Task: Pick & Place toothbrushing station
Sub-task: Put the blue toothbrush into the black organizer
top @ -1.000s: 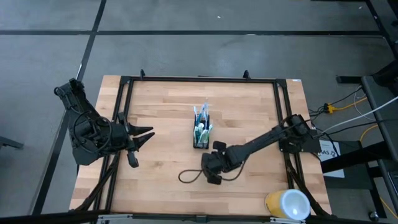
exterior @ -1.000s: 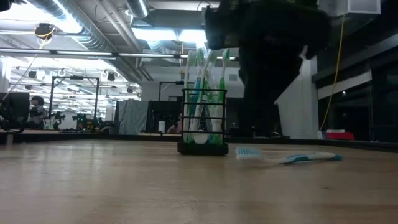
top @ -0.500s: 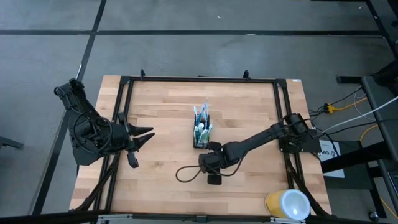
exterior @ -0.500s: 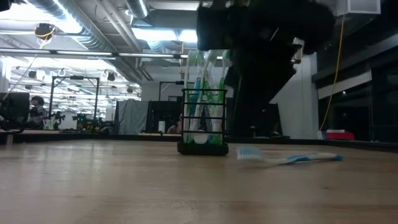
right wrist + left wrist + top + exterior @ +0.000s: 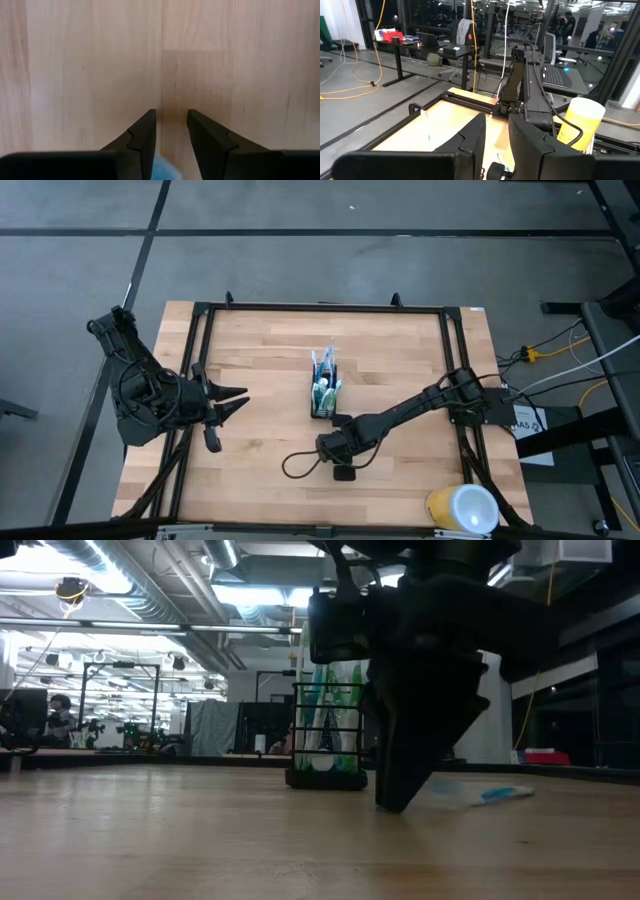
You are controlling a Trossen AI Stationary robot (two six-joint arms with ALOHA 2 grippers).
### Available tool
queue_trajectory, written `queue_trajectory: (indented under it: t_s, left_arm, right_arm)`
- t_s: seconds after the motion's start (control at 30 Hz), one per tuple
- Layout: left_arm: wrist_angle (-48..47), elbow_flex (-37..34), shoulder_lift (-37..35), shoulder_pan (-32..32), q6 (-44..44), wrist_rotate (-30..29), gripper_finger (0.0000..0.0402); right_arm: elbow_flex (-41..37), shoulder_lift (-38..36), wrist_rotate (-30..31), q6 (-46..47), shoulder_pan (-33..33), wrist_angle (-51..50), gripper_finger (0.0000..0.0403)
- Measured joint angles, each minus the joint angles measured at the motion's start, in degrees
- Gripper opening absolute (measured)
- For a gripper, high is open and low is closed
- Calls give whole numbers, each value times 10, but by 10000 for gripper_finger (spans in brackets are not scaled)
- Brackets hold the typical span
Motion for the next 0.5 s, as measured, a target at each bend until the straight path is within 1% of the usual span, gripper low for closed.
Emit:
queue_trajectory:
  t_s: [0.17,0.27,0.4,0.5]
  left_arm:
    - [0,0,0,0,0,0,79]
    - [-2,0,0,0,1,0,79]
    - [-7,0,0,0,5,-1,79]
    - [-10,0,0,0,5,-5,80]
  right_arm:
    - [-1,-11,-3,17,-1,-3,118]
    - [-6,-33,-5,19,2,-50,118]
    - [-3,-64,-1,-21,18,-97,118]
    - [-4,-72,4,-60,29,-101,118]
